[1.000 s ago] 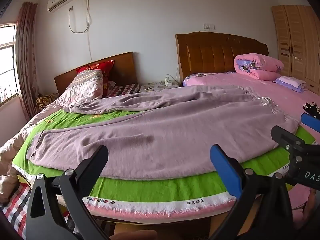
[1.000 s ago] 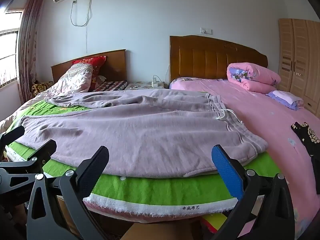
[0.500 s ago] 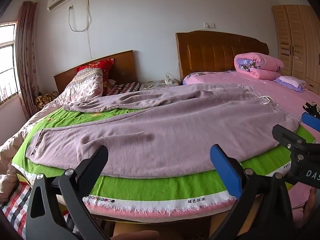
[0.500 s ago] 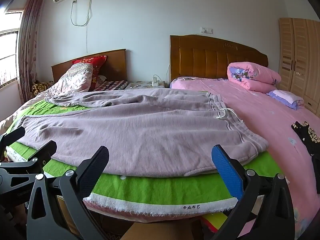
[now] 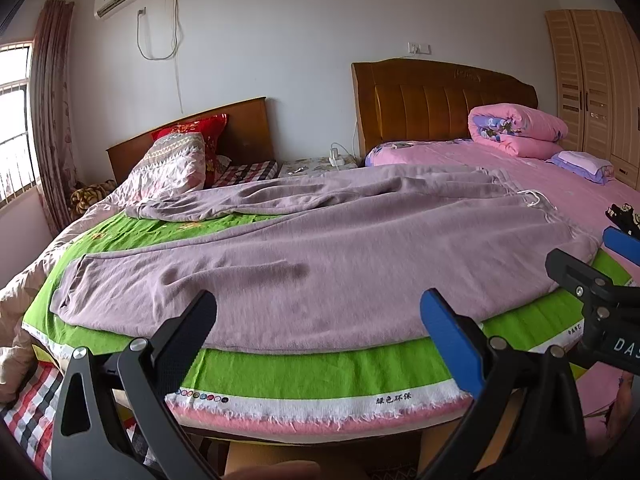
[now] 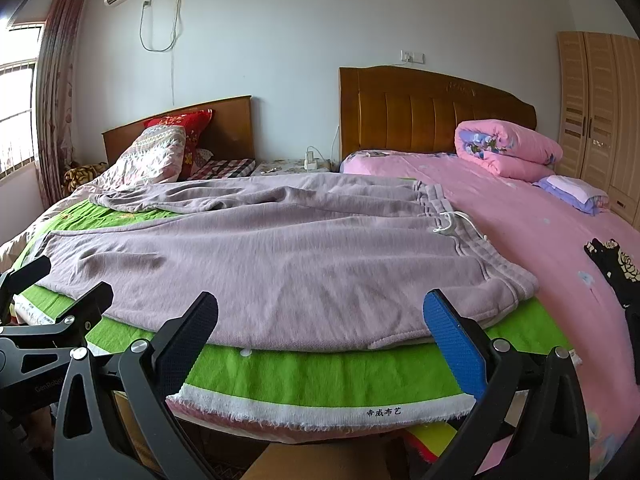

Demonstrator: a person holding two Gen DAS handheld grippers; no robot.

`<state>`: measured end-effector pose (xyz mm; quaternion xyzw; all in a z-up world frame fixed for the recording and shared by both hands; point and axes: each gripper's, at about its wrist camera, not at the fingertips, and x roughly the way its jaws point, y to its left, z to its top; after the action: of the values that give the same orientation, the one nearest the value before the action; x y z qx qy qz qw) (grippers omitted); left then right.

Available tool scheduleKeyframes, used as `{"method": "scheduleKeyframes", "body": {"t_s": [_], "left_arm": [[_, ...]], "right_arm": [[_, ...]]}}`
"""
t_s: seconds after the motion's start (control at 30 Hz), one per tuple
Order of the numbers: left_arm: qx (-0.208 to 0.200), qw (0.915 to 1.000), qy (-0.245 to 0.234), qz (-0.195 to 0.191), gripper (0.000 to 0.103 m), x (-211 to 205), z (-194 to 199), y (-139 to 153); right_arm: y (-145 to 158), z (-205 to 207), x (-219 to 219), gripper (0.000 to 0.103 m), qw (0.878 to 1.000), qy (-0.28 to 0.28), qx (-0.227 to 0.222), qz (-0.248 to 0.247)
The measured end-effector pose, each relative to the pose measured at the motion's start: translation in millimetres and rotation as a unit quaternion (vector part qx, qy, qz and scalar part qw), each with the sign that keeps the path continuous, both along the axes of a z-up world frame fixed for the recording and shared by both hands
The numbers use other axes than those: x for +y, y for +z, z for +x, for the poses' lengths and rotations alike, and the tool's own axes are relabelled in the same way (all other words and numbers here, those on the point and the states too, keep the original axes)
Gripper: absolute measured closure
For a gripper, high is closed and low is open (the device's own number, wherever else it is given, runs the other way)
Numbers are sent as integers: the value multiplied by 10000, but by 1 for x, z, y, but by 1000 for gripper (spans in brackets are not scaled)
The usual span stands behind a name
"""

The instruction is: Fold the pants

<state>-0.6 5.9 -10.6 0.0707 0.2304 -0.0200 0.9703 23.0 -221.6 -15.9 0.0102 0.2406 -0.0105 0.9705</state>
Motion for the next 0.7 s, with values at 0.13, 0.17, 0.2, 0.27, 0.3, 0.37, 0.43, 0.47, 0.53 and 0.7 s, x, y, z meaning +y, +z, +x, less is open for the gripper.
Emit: {"method": "scheduleKeyframes", "body": {"t_s": [0.13, 0.17, 0.2, 0.27, 0.3, 0.37, 0.43, 0.47, 0.53, 0.7], "left_arm": [[19, 10000, -5, -4, 1, 0, 1, 0], [25, 10000, -5, -4, 1, 0, 1, -1], [26, 10000, -5, -6, 1, 0, 1, -1], [32, 10000, -4, -5, 1, 0, 1, -1], [31, 10000, -2, -4, 1, 0, 1, -1], [33, 10000, -5, -6, 1, 0, 0, -1], [35, 10000, -7, -7, 1, 0, 1, -2], [37, 10000, -8, -8, 1, 0, 1, -2], [37, 10000, -7, -8, 1, 0, 0, -2], [42, 10000, -3, -11, 1, 0, 1, -2]], "right_arm": [[0, 0, -1, 4, 10000, -1, 7, 7], [0, 0, -1, 4, 10000, 1, 9, 14], [-1, 1, 0, 4, 10000, 1, 13, 13], [-3, 1, 0, 4, 10000, -2, 19, 19], [-3, 1, 0, 4, 10000, 0, 21, 20], [-3, 1, 0, 4, 10000, -1, 24, 22], [-2, 1, -1, 4, 10000, 1, 29, 26], [-3, 1, 0, 4, 10000, 2, 30, 26], [-2, 1, -1, 4, 10000, 0, 31, 33], [-2, 2, -1, 4, 10000, 2, 43, 42]]}}
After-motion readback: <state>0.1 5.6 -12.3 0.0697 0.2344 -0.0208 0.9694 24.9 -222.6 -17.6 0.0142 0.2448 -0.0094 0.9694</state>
